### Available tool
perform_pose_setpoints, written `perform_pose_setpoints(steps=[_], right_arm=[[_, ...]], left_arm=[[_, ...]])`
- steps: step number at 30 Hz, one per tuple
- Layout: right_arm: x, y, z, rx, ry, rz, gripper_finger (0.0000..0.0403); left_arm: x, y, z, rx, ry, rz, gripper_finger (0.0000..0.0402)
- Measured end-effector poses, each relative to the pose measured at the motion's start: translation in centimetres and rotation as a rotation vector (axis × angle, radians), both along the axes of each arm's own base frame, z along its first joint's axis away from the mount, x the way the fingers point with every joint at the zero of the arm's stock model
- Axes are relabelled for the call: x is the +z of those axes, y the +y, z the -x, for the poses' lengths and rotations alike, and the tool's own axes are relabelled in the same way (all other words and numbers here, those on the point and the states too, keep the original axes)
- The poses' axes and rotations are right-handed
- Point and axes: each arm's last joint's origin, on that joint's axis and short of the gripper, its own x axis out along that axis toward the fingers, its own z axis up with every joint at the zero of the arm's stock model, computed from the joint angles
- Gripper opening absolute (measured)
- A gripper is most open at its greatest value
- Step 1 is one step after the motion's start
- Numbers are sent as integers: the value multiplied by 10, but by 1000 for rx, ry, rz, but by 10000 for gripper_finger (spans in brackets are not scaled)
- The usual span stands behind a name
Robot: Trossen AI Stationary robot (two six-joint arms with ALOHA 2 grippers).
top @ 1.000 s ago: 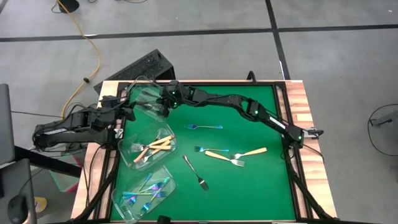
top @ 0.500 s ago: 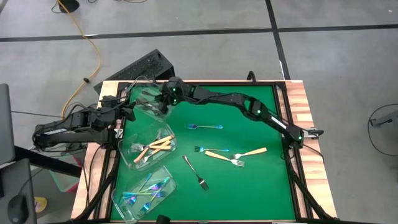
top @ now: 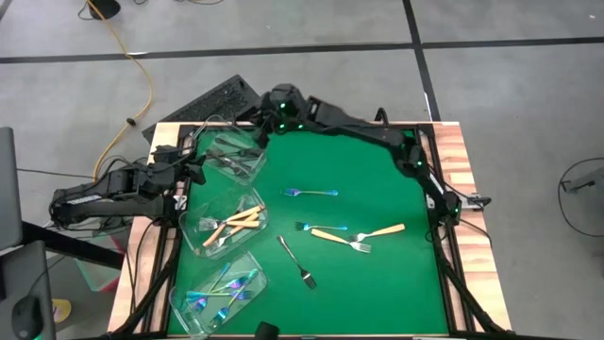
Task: Sort silverware by color (type)
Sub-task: Put the orange fork into the middle transparent bin
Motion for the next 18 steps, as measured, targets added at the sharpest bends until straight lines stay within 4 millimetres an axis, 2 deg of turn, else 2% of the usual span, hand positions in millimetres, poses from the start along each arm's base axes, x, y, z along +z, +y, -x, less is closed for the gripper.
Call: perform_pose_setpoints(steps=[3,8,18], right_arm=[[15,4,21,-8,85,-28,62],[44,21,62,-36,245,-63,62],[75,84,131,-155,594,-66,62]], left_arm=[[0,0,0,1,0,0,172],[0,0,0,-4,0,2,172],[0,-1,-1,-24,-3,16,172]])
